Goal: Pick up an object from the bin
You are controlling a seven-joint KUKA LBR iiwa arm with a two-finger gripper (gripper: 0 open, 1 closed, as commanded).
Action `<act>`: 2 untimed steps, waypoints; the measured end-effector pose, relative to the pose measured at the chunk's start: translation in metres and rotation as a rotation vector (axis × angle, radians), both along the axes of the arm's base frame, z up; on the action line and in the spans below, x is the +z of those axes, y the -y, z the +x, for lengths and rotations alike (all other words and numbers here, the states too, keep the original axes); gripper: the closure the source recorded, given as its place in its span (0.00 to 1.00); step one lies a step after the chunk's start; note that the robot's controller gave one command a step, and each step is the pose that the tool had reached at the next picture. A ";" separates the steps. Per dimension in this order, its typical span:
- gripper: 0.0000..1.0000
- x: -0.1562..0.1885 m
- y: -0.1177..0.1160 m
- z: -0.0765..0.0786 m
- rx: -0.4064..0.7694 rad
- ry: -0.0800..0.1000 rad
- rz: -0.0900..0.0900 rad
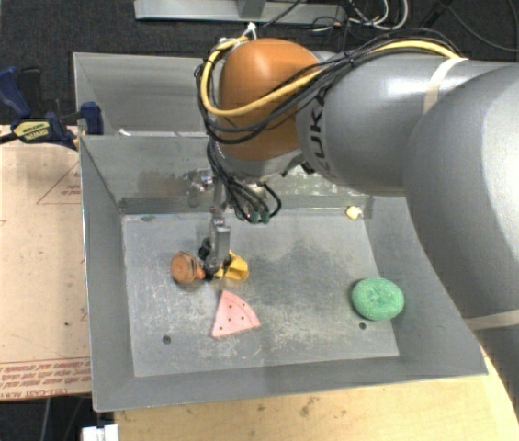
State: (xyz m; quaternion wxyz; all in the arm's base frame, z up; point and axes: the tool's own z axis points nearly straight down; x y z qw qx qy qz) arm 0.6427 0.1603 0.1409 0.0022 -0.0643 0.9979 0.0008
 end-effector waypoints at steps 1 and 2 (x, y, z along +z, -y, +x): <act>0.00 -0.008 0.015 -0.024 0.022 -0.009 -0.001; 0.00 -0.007 0.015 -0.025 0.113 -0.001 -0.001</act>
Offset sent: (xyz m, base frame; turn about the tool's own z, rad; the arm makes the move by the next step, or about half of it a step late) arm -0.0250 -0.0156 -0.0184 -0.1939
